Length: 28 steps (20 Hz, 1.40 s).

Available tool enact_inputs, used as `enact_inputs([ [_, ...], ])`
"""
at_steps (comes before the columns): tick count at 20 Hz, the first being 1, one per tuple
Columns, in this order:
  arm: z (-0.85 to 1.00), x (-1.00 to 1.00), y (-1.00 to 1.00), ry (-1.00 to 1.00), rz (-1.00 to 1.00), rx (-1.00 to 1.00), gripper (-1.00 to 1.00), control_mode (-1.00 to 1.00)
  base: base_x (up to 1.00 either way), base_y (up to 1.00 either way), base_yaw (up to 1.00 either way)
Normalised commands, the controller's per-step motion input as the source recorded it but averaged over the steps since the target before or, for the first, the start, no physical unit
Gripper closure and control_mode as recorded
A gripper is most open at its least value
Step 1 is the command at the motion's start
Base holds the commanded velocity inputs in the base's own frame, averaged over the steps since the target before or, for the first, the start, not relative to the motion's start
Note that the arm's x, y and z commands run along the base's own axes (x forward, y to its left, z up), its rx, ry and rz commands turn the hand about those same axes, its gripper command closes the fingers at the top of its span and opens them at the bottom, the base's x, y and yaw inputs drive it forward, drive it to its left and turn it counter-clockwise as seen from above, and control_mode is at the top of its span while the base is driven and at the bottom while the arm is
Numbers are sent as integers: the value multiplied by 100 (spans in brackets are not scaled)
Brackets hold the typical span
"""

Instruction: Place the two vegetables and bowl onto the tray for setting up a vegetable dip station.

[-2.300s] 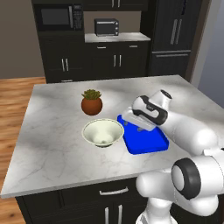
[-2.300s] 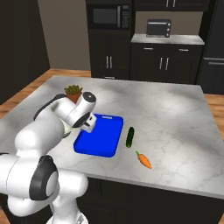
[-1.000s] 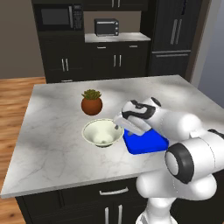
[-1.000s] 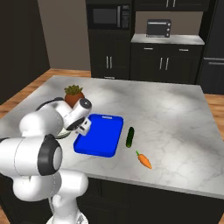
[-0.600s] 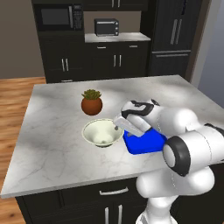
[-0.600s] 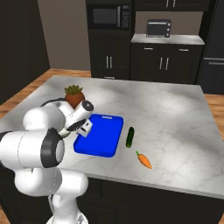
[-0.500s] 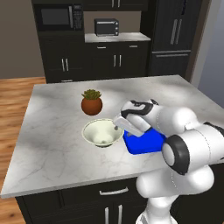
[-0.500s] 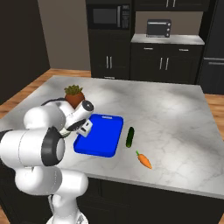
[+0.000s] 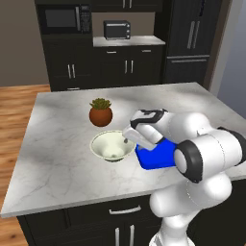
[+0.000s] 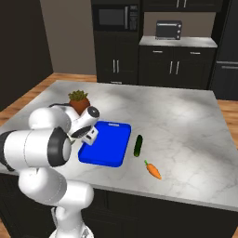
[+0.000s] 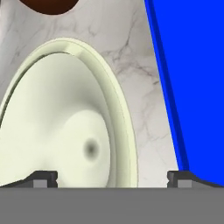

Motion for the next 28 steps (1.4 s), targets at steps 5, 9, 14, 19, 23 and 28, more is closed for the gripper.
enact_inputs([
  [5,-10,1,1,7,0,0,-100,-100,0,0,0],
  [9,-2,0,0,6,0,0,100,-100,0,0,0],
  [14,0,0,0,0,0,0,100,-100,0,0,0],
  [19,0,0,0,0,0,0,100,-100,0,0,0],
  [23,0,0,0,0,0,0,100,-100,0,0,0],
  [28,13,0,0,-5,-3,1,100,-100,0,0,0],
])
